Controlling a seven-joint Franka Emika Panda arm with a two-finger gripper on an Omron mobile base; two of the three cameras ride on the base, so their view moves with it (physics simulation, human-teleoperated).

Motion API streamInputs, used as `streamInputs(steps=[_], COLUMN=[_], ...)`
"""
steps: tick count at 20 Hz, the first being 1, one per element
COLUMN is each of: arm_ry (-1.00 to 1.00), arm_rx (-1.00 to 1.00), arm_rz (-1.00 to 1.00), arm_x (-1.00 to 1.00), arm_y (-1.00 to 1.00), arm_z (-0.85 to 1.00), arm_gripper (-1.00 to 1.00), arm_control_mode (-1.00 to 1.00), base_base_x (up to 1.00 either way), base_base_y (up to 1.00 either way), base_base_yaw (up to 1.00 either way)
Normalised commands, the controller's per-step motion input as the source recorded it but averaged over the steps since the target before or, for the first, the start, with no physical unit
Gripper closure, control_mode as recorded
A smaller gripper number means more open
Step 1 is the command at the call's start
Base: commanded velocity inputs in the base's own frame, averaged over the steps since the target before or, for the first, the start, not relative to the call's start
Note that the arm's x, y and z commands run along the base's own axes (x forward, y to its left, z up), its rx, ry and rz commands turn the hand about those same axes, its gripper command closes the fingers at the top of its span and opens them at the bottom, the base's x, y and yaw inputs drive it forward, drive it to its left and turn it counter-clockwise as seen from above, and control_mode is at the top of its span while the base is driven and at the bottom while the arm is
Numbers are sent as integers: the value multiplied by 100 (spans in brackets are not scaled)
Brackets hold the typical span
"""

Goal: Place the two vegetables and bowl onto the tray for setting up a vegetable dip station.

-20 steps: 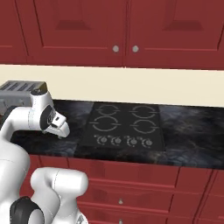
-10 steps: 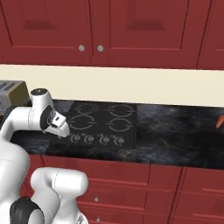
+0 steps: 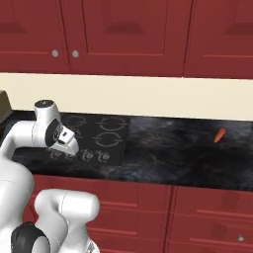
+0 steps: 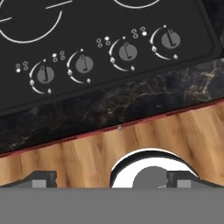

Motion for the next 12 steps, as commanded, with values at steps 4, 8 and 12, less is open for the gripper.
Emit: streamInputs(steps=[4,8,12], arm_ry=[0,0,0], arm_rx=[0,0,0], arm_rz=[0,0,0], arm_x=[0,0,0], arm_y=[0,0,0], arm_z=[0,0,0], arm_gripper=[-100,-100,-100], arm_control_mode=[100,100,100], base_base_x=[4,4,7], base_base_y=[-61,-61,-60], base_base_yaw=[0,0,0])
